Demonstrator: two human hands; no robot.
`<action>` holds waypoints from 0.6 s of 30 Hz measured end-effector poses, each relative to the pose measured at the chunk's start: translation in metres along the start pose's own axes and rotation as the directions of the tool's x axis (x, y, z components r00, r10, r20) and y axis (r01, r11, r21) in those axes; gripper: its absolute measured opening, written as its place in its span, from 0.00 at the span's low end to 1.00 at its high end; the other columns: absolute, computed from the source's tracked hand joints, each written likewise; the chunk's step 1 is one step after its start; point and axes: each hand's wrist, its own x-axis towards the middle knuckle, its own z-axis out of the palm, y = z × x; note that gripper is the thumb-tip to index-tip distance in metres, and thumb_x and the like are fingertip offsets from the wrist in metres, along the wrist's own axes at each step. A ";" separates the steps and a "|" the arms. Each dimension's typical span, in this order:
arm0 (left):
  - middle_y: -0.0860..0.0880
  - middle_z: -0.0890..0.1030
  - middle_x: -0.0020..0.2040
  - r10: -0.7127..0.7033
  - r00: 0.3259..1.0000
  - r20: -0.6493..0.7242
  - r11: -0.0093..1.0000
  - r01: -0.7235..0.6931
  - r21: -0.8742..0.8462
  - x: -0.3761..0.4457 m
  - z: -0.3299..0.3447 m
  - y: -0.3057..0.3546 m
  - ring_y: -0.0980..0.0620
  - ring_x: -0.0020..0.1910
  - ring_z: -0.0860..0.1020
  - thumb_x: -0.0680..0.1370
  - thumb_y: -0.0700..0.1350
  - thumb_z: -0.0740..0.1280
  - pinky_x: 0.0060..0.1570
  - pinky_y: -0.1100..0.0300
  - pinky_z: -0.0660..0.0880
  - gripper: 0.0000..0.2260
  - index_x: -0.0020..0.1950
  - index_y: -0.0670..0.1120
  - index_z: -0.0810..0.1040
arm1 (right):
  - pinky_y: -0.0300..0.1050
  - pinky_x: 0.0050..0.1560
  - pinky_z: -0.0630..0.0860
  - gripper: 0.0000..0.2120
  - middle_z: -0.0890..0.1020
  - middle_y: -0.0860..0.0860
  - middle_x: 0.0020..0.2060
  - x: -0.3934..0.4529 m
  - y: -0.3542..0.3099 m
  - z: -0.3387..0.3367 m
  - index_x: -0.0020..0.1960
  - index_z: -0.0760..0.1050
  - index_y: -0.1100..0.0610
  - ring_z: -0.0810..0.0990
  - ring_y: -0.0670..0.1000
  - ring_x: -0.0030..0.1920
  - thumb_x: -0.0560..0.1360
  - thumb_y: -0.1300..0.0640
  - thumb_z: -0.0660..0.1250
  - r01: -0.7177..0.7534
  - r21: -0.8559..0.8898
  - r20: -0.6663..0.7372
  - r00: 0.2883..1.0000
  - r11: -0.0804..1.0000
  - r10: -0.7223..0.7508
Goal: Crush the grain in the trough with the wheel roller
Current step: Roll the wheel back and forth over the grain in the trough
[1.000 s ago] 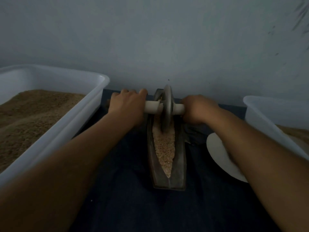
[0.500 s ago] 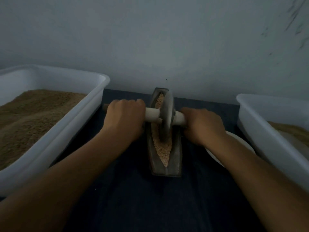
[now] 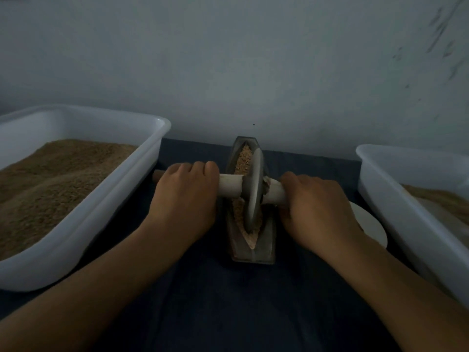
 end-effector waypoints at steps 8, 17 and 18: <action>0.48 0.78 0.52 -0.026 0.994 0.109 0.997 0.033 -0.070 0.052 0.028 -0.006 0.47 0.49 0.77 0.72 0.53 0.71 0.49 0.52 0.70 0.18 0.55 0.49 0.70 | 0.45 0.36 0.61 0.11 0.81 0.48 0.44 0.058 0.017 0.038 0.52 0.74 0.47 0.79 0.54 0.44 0.71 0.47 0.69 -0.109 -0.003 0.158 0.981 0.994 0.108; 0.44 0.78 0.56 -0.076 0.958 0.276 0.995 0.092 -0.048 0.106 0.042 -0.014 0.42 0.53 0.77 0.76 0.47 0.70 0.44 0.52 0.68 0.16 0.61 0.46 0.71 | 0.40 0.33 0.65 0.13 0.81 0.52 0.51 0.124 0.035 0.054 0.56 0.79 0.47 0.74 0.52 0.39 0.72 0.47 0.70 -0.180 0.007 0.443 0.882 0.984 0.159; 0.44 0.78 0.55 -0.078 0.960 0.269 0.995 0.090 -0.032 0.104 0.042 -0.013 0.43 0.53 0.78 0.76 0.47 0.69 0.43 0.52 0.68 0.15 0.61 0.45 0.72 | 0.39 0.32 0.65 0.13 0.81 0.52 0.50 0.123 0.035 0.054 0.55 0.79 0.48 0.74 0.52 0.38 0.72 0.47 0.70 -0.181 0.004 0.448 0.880 0.984 0.160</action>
